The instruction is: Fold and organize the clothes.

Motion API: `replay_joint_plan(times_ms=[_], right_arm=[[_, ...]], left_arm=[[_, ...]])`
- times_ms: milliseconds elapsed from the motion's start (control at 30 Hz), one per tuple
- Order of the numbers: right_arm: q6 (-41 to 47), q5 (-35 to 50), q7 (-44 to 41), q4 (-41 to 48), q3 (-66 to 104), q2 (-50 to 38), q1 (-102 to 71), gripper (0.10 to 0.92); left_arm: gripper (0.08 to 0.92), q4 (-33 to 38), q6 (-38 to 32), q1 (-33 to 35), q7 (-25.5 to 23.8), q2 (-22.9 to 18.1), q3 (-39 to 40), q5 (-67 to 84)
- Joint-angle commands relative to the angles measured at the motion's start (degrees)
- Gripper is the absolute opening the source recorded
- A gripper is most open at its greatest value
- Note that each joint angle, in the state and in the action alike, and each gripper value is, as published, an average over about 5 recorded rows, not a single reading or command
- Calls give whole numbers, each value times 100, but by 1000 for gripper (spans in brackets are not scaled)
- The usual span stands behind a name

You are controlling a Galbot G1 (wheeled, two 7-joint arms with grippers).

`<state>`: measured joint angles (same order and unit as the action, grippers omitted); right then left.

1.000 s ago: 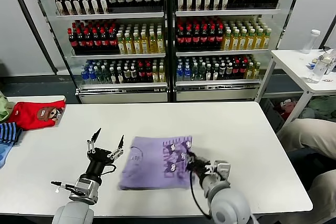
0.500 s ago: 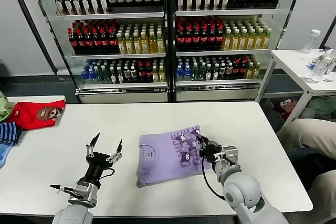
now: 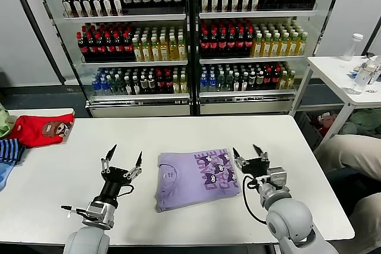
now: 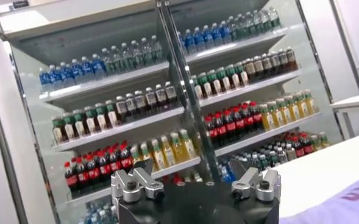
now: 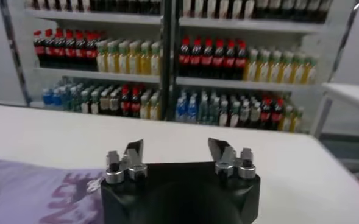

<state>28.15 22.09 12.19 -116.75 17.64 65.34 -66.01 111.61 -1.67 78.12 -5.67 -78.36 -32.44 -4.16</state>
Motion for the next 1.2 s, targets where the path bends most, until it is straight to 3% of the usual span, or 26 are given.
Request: replay_joint_plan(times_ms=[33,200,667,1200], right_arm=[[-661,-973,-151,125,665,72,-142,771],[-765,-1114,-210,392,795,175,-57,820],[-744,-1513,-229,521,829,243,64,823],[-1424,-1840,-330,925,1015,29,83,823]], left_arm=[[823,-288,-379,-357,-22,25,102,15],[823,-644,-637,-573,-123,-11,137,19],[823,-500,-597,-586,-194,155,-59,464],[823,-589,-647,-674,-223,-44,-152,451]])
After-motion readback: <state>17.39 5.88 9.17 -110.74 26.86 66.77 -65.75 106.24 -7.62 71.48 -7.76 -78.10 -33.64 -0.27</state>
